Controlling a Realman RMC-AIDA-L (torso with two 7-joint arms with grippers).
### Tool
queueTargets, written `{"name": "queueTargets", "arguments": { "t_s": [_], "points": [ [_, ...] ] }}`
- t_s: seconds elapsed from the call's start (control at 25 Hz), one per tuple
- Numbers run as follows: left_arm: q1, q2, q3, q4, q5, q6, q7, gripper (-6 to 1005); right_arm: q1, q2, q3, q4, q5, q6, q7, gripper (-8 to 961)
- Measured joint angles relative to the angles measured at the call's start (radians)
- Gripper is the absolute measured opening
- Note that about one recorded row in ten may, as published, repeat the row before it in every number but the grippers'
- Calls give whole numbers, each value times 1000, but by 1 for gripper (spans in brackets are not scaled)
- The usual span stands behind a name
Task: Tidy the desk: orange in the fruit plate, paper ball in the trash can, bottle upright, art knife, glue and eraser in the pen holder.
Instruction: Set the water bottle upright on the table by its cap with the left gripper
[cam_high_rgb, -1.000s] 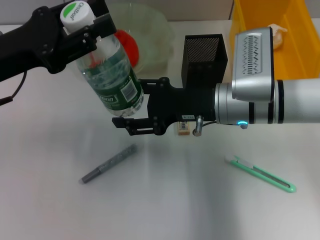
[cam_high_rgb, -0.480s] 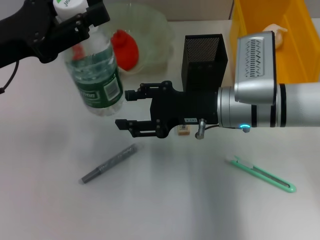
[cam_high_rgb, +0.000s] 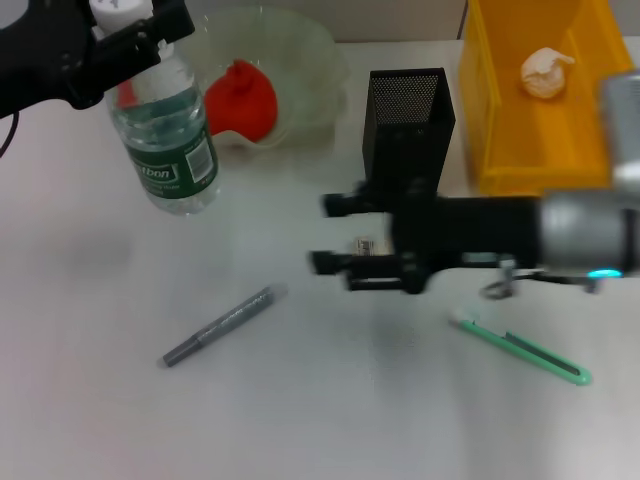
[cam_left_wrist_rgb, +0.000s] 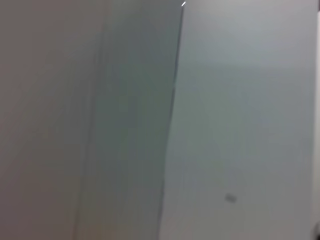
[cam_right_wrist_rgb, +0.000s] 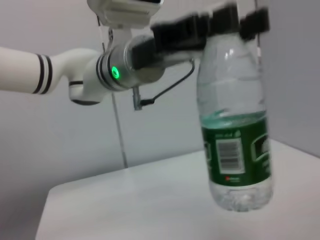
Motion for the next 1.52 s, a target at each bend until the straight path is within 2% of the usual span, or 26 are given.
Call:
{"name": "queueTargets", "arguments": {
  "t_s": [0.08, 0.24, 0.4, 0.56, 0.72, 0.96, 1.52],
  "points": [
    [0, 0, 0, 0, 18, -34, 11, 461, -53, 3, 111, -75, -94, -79, 60, 673],
    [1, -7, 4, -3, 36, -108, 57, 465, -109, 15, 314, -156, -224, -235, 133, 673],
    [1, -12, 1, -4, 61, -177, 78, 470, -137, 16, 482, -174, -264, -356, 159, 673],
    [2, -23, 2, -5, 63, -225, 91, 475, -154, 16, 601, -181, -293, -423, 166, 673],
    [6, -39, 1, -4, 63, -289, 95, 480, -165, 16, 648, -184, -307, -449, 170, 673],
    [8, -54, 9, -9, 64, -397, 123, 487, -168, 15, 661, -180, -324, -453, 176, 673],
    [-13, -61, 11, -75, 52, -492, 175, 503, -153, 24, 663, -174, -360, -442, 177, 673]
  ]
}}
